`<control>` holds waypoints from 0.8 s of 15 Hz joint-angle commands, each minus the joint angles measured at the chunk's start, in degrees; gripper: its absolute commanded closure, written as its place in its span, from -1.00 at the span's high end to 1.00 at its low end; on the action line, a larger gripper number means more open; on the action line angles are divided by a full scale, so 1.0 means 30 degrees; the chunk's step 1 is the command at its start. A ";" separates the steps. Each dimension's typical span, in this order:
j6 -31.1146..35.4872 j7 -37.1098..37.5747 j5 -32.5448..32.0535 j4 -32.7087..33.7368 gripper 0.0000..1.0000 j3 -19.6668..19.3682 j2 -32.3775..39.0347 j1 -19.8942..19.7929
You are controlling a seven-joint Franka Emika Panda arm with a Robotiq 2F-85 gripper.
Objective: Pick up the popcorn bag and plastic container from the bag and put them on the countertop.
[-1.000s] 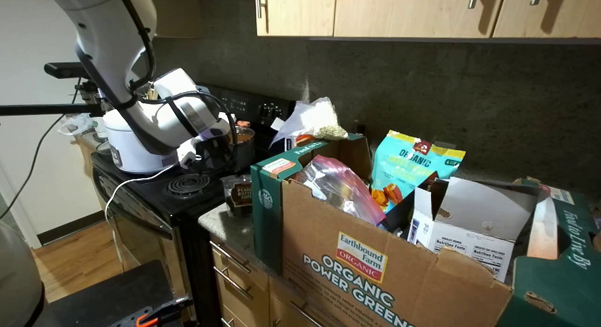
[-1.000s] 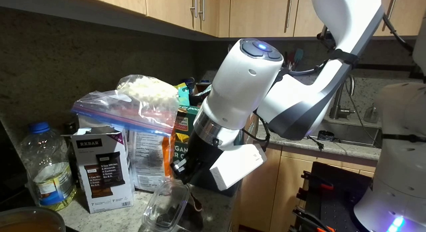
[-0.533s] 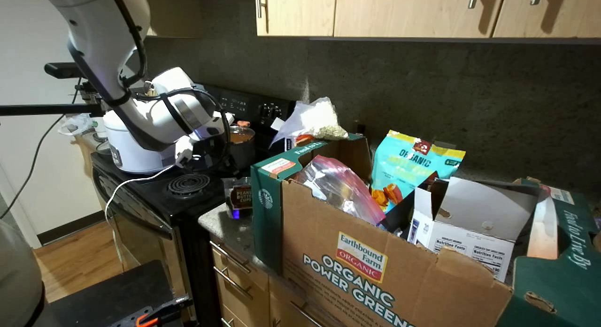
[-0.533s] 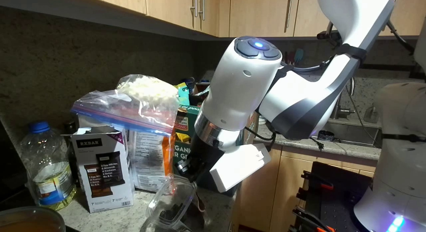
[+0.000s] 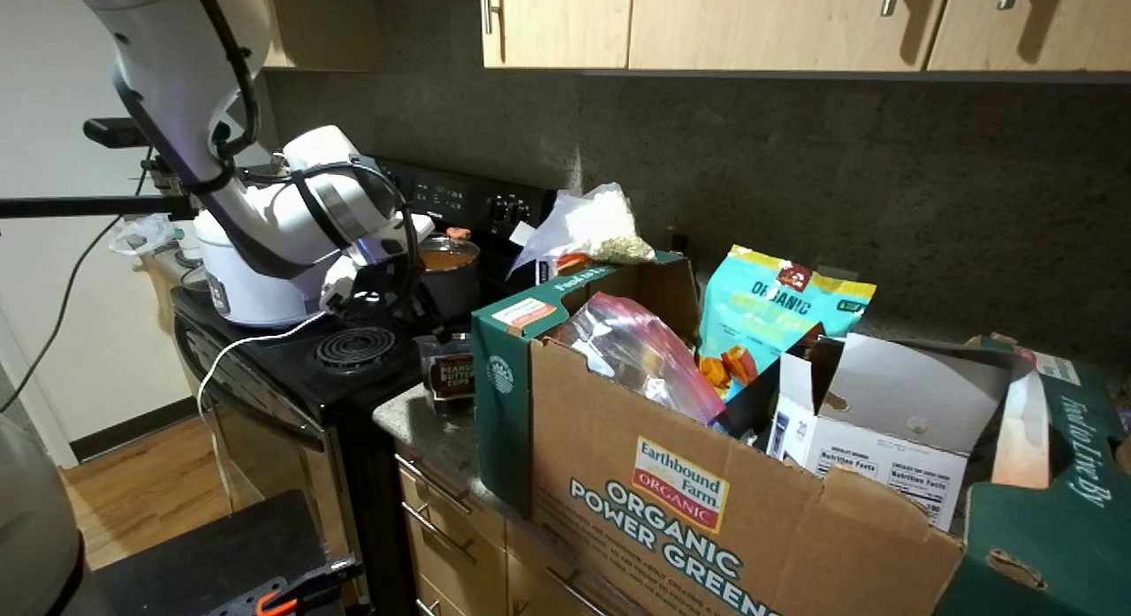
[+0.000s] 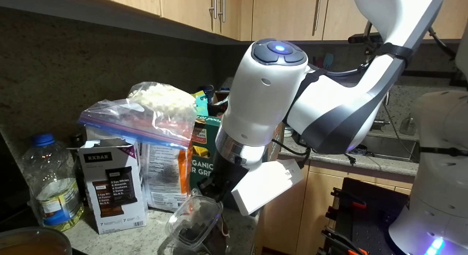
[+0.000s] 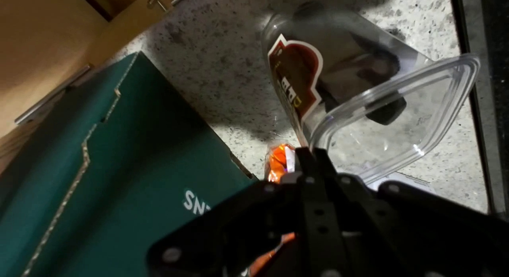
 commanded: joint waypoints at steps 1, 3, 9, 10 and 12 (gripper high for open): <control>-0.1261 -0.0307 0.1226 -0.0128 -0.98 0.0895 -0.0363 -0.0427; -0.1510 -0.0269 0.1631 -0.0087 -0.98 0.1102 -0.0369 -0.0441; -0.2507 0.0139 0.2368 0.0008 -0.98 0.1367 -0.0424 -0.0420; -0.2623 0.0179 0.2494 0.0018 -0.98 0.1379 -0.0420 -0.0419; -0.2654 0.0238 0.2627 0.0025 -0.98 0.1387 -0.0404 -0.0426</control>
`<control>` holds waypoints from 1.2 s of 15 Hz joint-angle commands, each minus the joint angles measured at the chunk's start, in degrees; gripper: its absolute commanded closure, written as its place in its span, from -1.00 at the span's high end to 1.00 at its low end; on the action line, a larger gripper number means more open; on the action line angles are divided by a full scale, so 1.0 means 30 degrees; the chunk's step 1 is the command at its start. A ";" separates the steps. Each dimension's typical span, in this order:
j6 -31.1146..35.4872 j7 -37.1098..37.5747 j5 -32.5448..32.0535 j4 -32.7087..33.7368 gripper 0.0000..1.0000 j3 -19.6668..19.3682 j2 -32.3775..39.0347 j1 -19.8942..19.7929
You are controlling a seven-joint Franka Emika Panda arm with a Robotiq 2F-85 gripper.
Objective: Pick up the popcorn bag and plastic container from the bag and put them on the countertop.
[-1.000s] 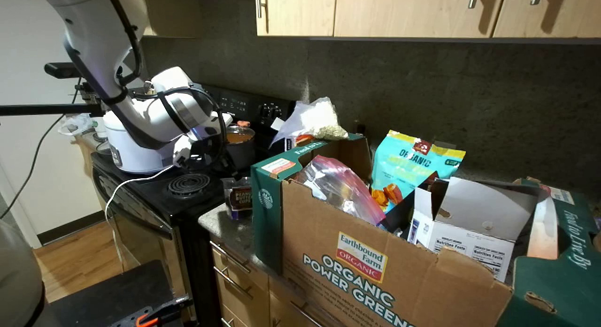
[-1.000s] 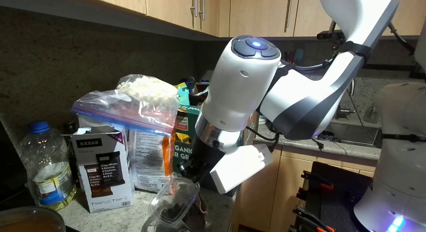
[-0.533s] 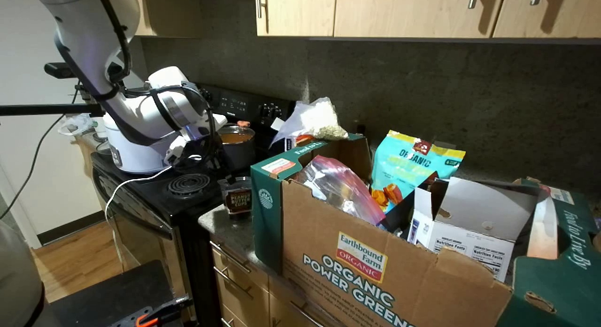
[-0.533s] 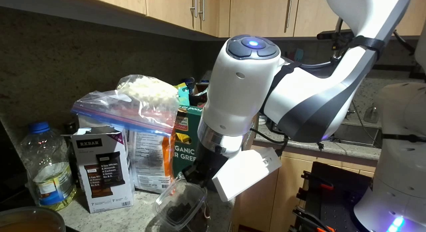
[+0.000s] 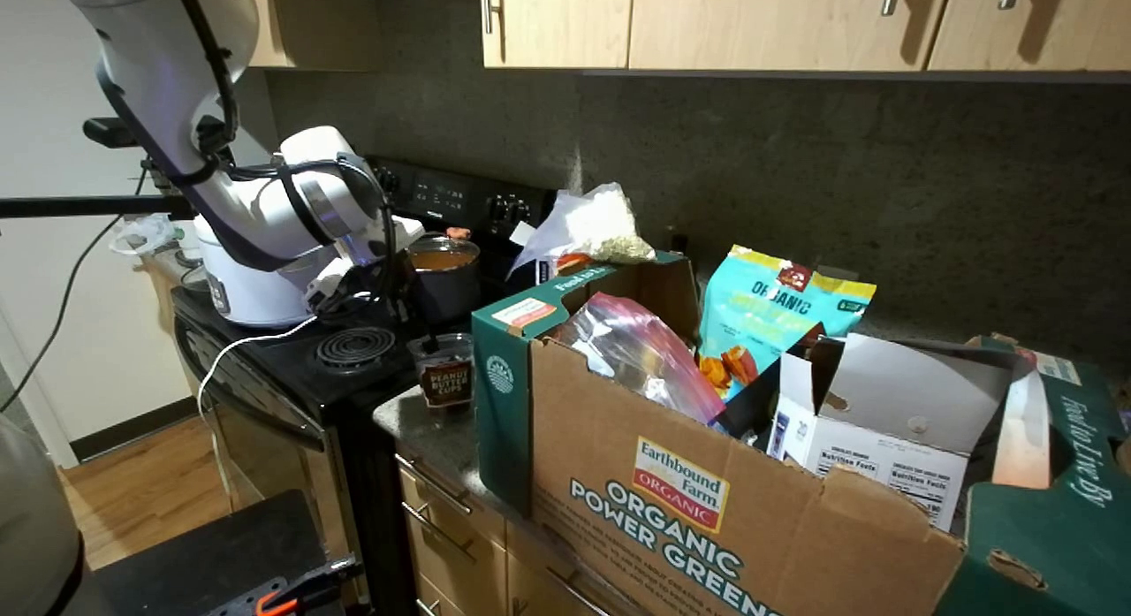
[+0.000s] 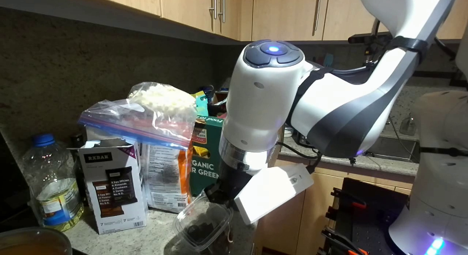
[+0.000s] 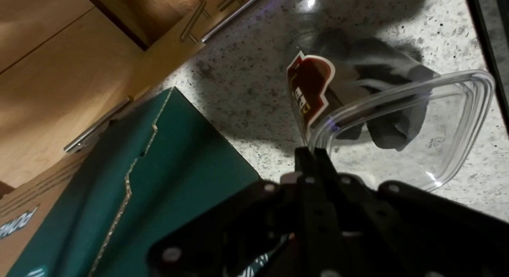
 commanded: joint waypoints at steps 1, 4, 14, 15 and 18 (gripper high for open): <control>-0.0703 0.0261 0.0508 0.0025 -0.98 0.0439 -0.0325 -0.0295; -0.0633 0.0529 0.0081 0.0027 -0.98 0.0400 -0.0344 -0.0319; -0.1117 0.0940 0.0222 0.0096 -0.26 0.0450 -0.0324 -0.0375; -0.1107 0.0975 0.0189 0.0099 -0.09 0.0458 -0.0314 -0.0383; -0.0904 0.1382 -0.0762 0.0100 0.35 0.0391 -0.0353 -0.0431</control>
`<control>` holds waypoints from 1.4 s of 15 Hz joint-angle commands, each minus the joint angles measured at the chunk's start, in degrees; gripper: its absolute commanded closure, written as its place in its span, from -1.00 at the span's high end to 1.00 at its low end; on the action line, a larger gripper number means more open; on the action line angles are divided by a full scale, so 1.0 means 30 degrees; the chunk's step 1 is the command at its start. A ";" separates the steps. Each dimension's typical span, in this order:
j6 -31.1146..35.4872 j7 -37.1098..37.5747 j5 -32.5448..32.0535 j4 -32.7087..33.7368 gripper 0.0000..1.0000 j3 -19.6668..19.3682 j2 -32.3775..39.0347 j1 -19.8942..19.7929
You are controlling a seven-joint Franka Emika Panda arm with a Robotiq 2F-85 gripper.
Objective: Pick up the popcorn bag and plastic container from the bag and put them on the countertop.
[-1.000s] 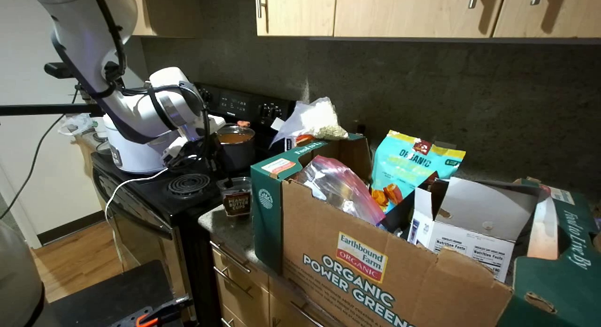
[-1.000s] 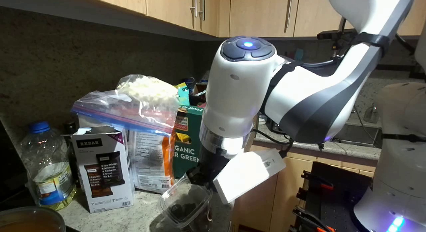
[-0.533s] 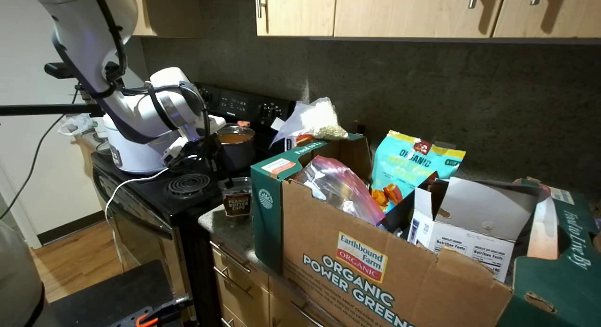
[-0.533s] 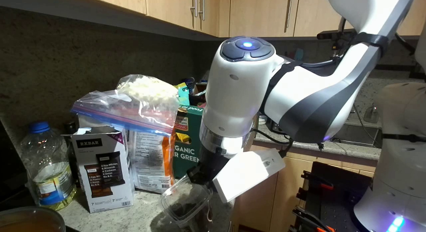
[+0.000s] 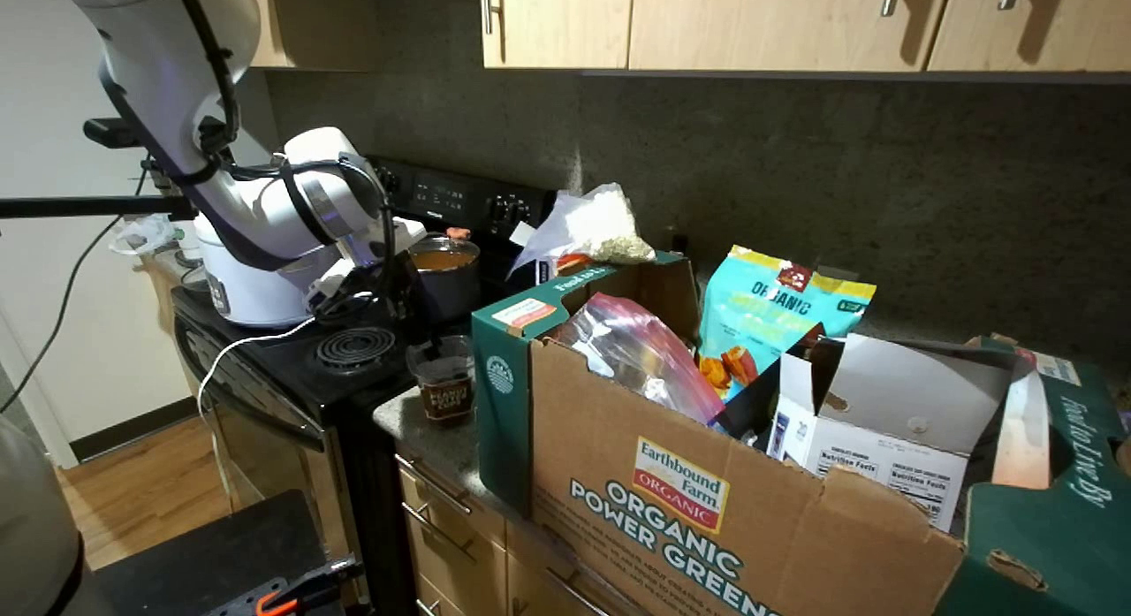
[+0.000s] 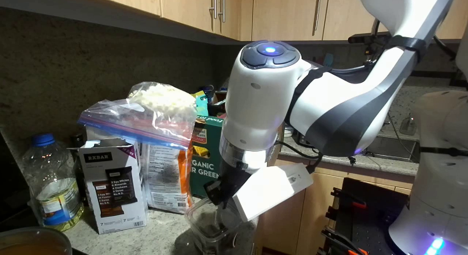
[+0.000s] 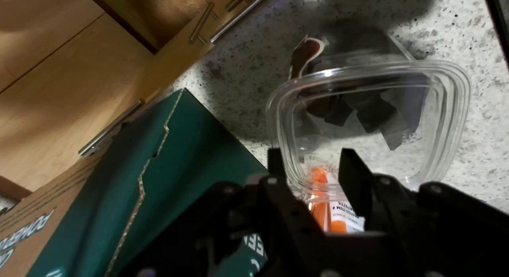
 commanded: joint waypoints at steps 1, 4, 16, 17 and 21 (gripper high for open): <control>-0.0307 0.1031 -0.1283 0.0064 0.48 0.0307 -0.0351 -0.0278; -0.0389 0.1263 -0.2742 0.0093 0.95 0.0310 -0.0352 -0.0338; 0.2080 0.0881 -0.5102 -0.0001 1.00 0.0189 -0.0178 -0.0710; 0.2427 0.0691 -0.5195 -0.0030 1.00 0.0169 -0.0175 -0.0743; 0.1852 0.0850 -0.4859 0.0172 1.00 0.0284 -0.0025 -0.0637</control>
